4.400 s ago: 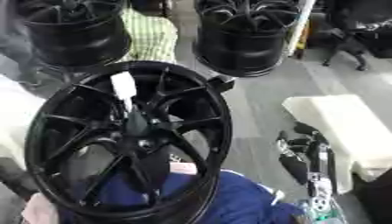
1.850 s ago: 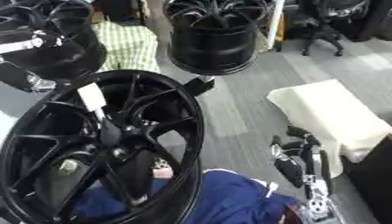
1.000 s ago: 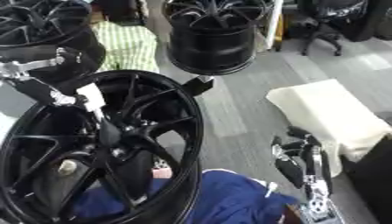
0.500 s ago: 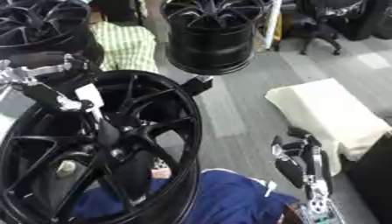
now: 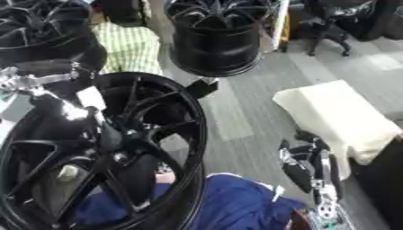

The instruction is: Pull the pin out of the wheel hub.

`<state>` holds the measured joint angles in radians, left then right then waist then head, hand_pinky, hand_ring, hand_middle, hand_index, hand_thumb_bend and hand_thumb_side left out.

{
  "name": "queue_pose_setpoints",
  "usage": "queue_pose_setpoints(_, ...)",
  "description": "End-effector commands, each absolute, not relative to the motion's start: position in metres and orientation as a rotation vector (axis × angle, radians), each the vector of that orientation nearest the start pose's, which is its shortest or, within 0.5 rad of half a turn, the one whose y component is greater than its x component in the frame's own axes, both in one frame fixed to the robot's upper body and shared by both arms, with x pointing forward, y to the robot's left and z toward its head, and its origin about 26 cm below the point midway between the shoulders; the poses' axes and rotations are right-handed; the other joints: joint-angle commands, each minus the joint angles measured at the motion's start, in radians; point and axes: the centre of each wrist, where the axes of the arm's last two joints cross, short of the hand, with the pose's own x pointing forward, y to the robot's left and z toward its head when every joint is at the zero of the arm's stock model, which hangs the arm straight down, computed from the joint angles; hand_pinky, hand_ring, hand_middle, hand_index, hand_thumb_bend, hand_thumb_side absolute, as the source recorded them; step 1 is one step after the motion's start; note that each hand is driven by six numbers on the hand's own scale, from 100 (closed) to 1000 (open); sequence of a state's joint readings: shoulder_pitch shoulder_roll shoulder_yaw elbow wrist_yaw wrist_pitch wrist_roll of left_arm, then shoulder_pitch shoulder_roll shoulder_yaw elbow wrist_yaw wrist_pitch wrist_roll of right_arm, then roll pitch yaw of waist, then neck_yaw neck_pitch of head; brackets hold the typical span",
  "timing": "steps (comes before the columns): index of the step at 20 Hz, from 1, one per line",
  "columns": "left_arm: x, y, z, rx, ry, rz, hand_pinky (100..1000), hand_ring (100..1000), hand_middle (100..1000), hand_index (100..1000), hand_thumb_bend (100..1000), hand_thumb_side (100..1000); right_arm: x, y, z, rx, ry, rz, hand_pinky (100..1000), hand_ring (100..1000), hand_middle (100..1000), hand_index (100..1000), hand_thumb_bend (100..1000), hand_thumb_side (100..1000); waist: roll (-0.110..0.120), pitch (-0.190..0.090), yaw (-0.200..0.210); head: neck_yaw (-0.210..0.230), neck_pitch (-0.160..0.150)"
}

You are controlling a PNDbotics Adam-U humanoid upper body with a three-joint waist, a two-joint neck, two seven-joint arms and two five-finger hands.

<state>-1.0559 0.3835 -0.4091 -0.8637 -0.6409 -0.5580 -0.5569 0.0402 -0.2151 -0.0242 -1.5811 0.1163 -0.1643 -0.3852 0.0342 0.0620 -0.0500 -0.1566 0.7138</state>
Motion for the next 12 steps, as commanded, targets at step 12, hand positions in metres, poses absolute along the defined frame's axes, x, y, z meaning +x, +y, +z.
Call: queue_pose_setpoints(12,0.4858,0.1947,0.2154,0.214,-1.372,-2.607,480,462,625,843,100,188,0.2657,-0.3074,-0.0013,-0.558,-1.755,-0.054,530,560,687,763,209,200,-0.003,-0.019,-0.001,0.0,-0.008)
